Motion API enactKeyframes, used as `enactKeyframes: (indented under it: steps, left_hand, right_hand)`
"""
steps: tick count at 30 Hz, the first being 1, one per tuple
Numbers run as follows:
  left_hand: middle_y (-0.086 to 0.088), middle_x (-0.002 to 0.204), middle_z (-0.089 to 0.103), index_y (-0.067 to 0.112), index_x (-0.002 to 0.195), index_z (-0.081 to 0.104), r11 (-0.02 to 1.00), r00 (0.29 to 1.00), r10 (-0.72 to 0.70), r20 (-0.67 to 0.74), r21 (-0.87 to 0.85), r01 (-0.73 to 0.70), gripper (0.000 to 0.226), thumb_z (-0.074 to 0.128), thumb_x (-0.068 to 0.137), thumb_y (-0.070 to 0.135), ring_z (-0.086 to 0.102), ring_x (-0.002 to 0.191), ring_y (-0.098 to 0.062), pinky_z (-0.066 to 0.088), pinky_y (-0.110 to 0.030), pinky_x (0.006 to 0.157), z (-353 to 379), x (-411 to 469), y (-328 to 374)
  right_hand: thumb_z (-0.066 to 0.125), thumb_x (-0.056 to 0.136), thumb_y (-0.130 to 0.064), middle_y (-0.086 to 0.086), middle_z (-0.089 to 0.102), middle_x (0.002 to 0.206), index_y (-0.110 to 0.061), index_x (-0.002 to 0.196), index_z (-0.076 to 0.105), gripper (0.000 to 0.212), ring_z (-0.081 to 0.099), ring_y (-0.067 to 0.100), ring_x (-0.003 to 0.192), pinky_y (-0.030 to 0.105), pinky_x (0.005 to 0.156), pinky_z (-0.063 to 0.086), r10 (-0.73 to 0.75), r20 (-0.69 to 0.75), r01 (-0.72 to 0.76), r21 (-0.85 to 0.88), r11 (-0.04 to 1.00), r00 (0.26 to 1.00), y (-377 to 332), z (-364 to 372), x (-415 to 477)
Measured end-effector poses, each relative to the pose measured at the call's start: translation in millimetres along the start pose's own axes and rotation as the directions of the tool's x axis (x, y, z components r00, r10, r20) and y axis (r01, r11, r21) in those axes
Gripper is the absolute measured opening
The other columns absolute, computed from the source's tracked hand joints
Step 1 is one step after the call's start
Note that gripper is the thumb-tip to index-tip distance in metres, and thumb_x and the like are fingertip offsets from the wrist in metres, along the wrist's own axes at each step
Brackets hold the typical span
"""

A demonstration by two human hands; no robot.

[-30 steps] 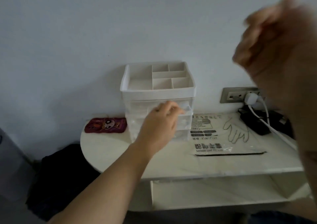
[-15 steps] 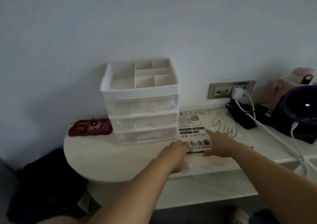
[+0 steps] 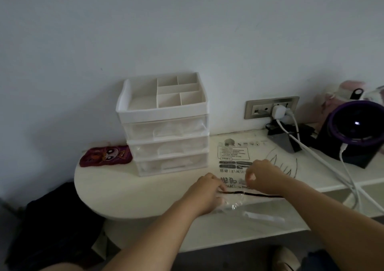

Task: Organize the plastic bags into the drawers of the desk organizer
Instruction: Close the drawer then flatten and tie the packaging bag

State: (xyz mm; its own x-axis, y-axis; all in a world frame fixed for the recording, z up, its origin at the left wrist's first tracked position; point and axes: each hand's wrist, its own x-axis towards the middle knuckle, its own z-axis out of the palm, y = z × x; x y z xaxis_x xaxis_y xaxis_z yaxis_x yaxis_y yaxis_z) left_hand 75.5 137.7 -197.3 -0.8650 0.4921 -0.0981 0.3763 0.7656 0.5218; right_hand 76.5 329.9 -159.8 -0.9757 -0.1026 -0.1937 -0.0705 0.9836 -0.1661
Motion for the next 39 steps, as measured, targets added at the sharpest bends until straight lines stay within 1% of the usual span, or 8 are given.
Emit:
enactKeyframes:
  steps: [5, 11, 15, 22, 26, 29, 33, 39]
  left_hand:
    - [-0.001, 0.133, 0.050, 0.025, 0.131, 0.044, 0.805, 0.991, -0.110, 0.072, -0.578, 0.131, 0.057, 0.072, 0.082, 0.026, 0.056, 0.111, -0.014, 0.046, -0.028, 0.092, -3.3, -2.9, 14.0]
    - [0.007, 0.134, 0.046, 0.044, 0.134, 0.026, 0.333, 0.996, -0.077, 0.053, -0.940, 0.076, 0.091, 0.078, 0.061, 0.059, 0.053, 0.116, -0.016, 0.044, -0.049, 0.099, -30.7, -20.6, 53.0]
    - [0.000, 0.121, 0.064, 0.026, 0.120, 0.059, 0.253, 0.983, 0.141, -0.118, -0.956, -0.151, 0.056, 0.063, 0.075, 0.060, 0.061, 0.113, -0.023, 0.044, -0.057, 0.096, -71.6, -42.4, 86.3]
    - [-0.013, 0.103, 0.070, 0.009, 0.106, 0.069, -0.007, 0.891, 0.129, -0.435, -0.899, -0.438, 0.023, 0.054, 0.093, 0.020, 0.068, 0.096, -0.025, 0.056, -0.037, 0.074, -139.9, -82.4, 101.8]
    - [-0.003, 0.095, 0.073, 0.020, 0.086, 0.075, 0.030, 0.846, 0.009, -0.533, -0.846, -0.533, 0.013, 0.063, 0.080, 0.016, 0.070, 0.090, -0.017, 0.058, -0.036, 0.072, -172.2, -106.3, 75.3]
    - [-0.002, 0.085, 0.072, 0.020, 0.079, 0.071, 0.301, 0.817, -0.046, -0.575, -0.787, -0.538, 0.037, 0.052, 0.083, -0.011, 0.070, 0.081, -0.019, 0.056, -0.034, 0.066, -190.4, -122.2, 46.9]
    - [0.013, 0.072, 0.068, 0.034, 0.070, 0.067, 0.845, 0.775, 0.014, -0.631, -0.407, -0.347, 0.065, 0.036, 0.077, -0.023, 0.063, 0.073, -0.008, 0.049, -0.018, 0.072, -201.9, -141.0, 24.5]
    - [0.006, 0.064, 0.059, 0.020, 0.064, 0.058, 0.808, 0.562, -0.144, -0.814, -0.425, -0.408, 0.039, 0.051, 0.074, -0.018, 0.053, 0.062, -0.005, 0.044, -0.017, 0.060, -210.3, -170.9, 11.1]
  right_hand:
    - [0.045, 0.097, -0.024, 0.007, 0.061, 0.098, -0.013, 0.094, 0.054, 0.015, 0.055, 0.017, 0.084, 0.030, 0.072, 0.043, 0.080, -0.028, -0.052, 0.535, 0.843, 0.996, -10.1, -17.9, -17.9]
    - [0.030, 0.101, -0.021, 0.010, 0.069, 0.110, -0.006, 0.092, 0.051, 0.027, 0.062, 0.022, 0.108, 0.048, 0.086, 0.046, -0.037, -0.022, 0.029, 0.980, 0.199, 0.999, -29.7, -68.5, -56.0]
    - [0.031, 0.098, -0.020, 0.020, 0.069, 0.106, -0.017, 0.070, 0.057, 0.039, 0.063, 0.032, 0.105, 0.057, 0.098, 0.040, -0.334, -0.128, 0.103, 0.990, -0.092, 0.934, -58.7, -107.8, -84.3]
    - [0.059, 0.084, -0.028, 0.014, 0.070, 0.099, -0.003, 0.105, 0.058, 0.033, 0.067, 0.030, 0.093, 0.051, 0.086, 0.053, -0.312, -0.375, 0.436, 0.887, 0.152, 0.873, -103.9, -149.8, -111.0]
    - [0.064, 0.087, -0.026, -0.003, 0.073, 0.093, -0.023, 0.101, 0.063, 0.015, 0.070, 0.011, 0.084, 0.033, 0.076, 0.057, -0.138, -0.663, 0.650, 0.635, 0.418, 0.736, -120.3, -161.9, -115.8]
    - [0.063, 0.078, -0.056, -0.010, 0.060, 0.120, -0.041, 0.120, 0.053, 0.045, 0.059, 0.007, 0.105, 0.039, 0.087, 0.052, -0.009, -0.757, 0.676, 0.578, 0.457, 0.654, -126.0, -171.4, -106.6]
    - [0.055, 0.061, -0.081, -0.031, 0.046, 0.125, -0.054, 0.117, 0.055, 0.062, 0.041, -0.004, 0.119, 0.047, 0.097, 0.041, -0.353, -0.369, 0.493, 0.782, 0.383, 0.860, -161.8, -177.1, -99.0]
    - [0.065, 0.072, -0.047, 0.002, 0.057, 0.124, -0.017, 0.110, 0.061, 0.049, 0.047, 0.018, 0.121, 0.059, 0.094, 0.039, -0.561, -0.091, 0.268, 0.932, 0.243, 0.823, -231.7, -135.8, -90.5]
